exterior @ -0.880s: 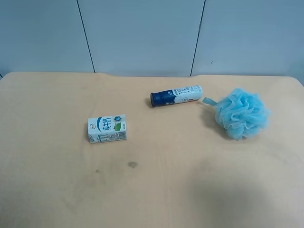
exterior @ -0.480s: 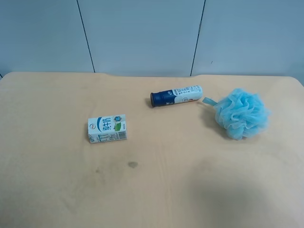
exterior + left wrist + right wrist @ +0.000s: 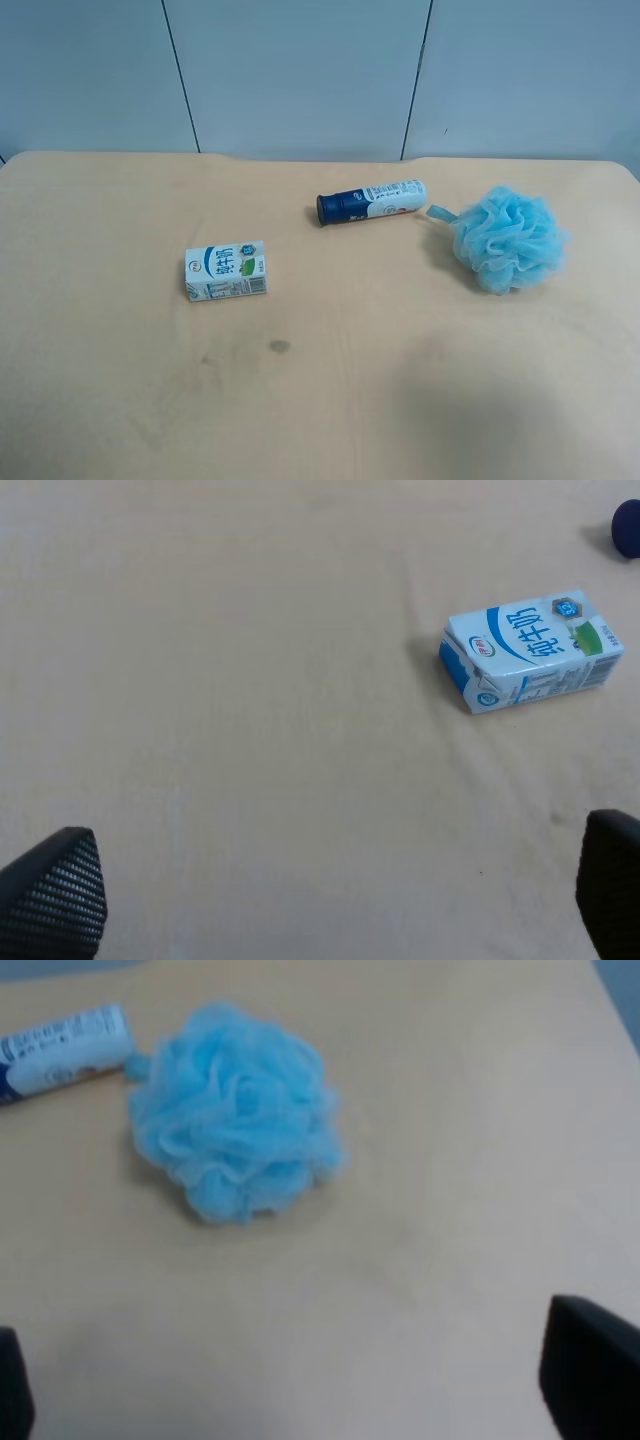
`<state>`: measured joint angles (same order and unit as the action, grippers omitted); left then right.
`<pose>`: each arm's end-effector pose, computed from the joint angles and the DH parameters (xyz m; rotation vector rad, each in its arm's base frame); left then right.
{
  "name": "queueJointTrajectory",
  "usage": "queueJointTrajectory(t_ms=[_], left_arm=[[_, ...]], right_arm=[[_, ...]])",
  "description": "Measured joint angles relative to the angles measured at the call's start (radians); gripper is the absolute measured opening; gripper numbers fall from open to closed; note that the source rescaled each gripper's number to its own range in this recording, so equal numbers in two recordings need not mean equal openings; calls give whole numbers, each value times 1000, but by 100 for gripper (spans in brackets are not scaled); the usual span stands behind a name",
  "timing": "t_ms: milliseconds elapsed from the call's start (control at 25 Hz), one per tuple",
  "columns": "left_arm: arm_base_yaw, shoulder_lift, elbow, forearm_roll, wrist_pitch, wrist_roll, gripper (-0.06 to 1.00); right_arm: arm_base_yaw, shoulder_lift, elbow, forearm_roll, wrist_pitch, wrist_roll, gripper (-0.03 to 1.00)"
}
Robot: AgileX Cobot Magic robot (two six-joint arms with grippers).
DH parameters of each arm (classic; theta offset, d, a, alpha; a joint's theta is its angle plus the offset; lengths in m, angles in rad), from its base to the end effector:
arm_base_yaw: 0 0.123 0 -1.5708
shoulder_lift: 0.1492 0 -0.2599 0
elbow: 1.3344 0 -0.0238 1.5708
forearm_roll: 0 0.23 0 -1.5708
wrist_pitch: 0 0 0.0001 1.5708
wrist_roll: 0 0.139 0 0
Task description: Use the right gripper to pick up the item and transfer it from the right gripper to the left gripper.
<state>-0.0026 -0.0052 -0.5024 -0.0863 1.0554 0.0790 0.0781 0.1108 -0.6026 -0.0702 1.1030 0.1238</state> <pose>0.0441 -0.0105 0.2474 0.0868 2.0270 -0.0549 0.0490 -0.0049 0.2662 0.0525 2.0922 0.0374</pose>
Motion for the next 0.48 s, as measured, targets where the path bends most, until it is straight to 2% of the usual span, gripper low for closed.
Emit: queueJointTrajectory(t_ms=[200, 480], left_arm=[[0, 0, 0, 0, 0, 0, 100], [0, 0, 0, 0, 0, 0, 100]], right_arm=[[0, 117, -98, 0, -28, -9, 100], [0, 390, -221, 0, -70, -26, 100]])
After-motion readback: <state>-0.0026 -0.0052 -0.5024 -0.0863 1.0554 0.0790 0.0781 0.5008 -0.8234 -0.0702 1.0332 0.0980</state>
